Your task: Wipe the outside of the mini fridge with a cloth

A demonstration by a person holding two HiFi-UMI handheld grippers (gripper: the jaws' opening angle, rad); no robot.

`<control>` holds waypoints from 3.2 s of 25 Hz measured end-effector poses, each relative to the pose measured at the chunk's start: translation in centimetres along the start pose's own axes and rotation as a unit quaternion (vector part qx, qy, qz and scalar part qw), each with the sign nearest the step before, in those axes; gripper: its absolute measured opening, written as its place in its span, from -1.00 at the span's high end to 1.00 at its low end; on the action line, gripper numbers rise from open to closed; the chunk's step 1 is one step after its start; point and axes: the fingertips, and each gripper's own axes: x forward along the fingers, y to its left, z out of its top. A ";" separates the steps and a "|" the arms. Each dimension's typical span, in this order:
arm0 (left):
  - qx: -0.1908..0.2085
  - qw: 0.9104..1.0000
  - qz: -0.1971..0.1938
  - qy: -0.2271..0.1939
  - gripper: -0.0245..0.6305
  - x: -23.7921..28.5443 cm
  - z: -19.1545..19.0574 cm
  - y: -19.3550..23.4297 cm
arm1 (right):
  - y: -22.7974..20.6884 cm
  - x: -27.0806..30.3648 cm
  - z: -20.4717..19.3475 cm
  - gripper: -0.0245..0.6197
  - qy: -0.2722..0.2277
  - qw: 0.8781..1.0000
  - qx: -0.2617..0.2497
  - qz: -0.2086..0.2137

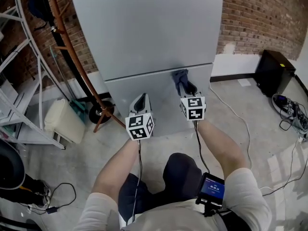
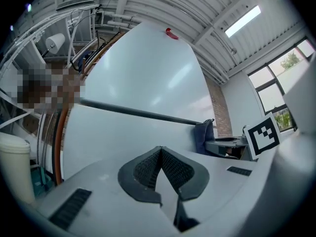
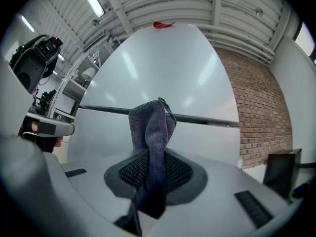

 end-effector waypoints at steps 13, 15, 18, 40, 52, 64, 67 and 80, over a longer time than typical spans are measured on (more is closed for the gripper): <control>0.006 0.999 -0.030 0.009 0.92 2.4 -0.7 -4.0 | -11.0 -1.5 -2.1 0.66 0.018 0.997 0.014 -0.072; 0.007 0.999 -0.032 0.009 0.92 2.6 -0.7 -4.2 | -11.2 -1.5 -2.1 0.66 0.018 0.997 0.016 -0.074; 0.004 1.000 -0.029 0.009 0.92 2.6 -0.7 -4.0 | -11.2 -1.5 -2.1 0.66 0.016 0.997 0.019 -0.076; -0.005 0.997 0.077 0.016 0.92 -4.5 -1.5 8.8 | 16.8 0.8 1.1 0.66 -0.019 0.989 0.022 0.148; 0.025 0.989 0.139 0.048 0.92 -12.2 -2.8 16.0 | 30.1 4.3 -1.7 0.66 0.018 0.978 0.016 0.208; 0.044 0.985 0.150 0.070 0.92 -14.8 -2.8 17.5 | 31.4 5.8 -3.9 0.66 0.047 0.982 0.013 0.183; 0.042 0.986 0.143 0.070 0.92 -13.6 -3.0 17.0 | 30.1 5.8 -3.6 0.66 0.046 0.983 0.012 0.177; 0.018 0.995 0.073 0.069 0.92 -6.8 -5.3 9.3 | 18.3 3.0 -5.3 0.66 0.047 0.992 -0.006 0.114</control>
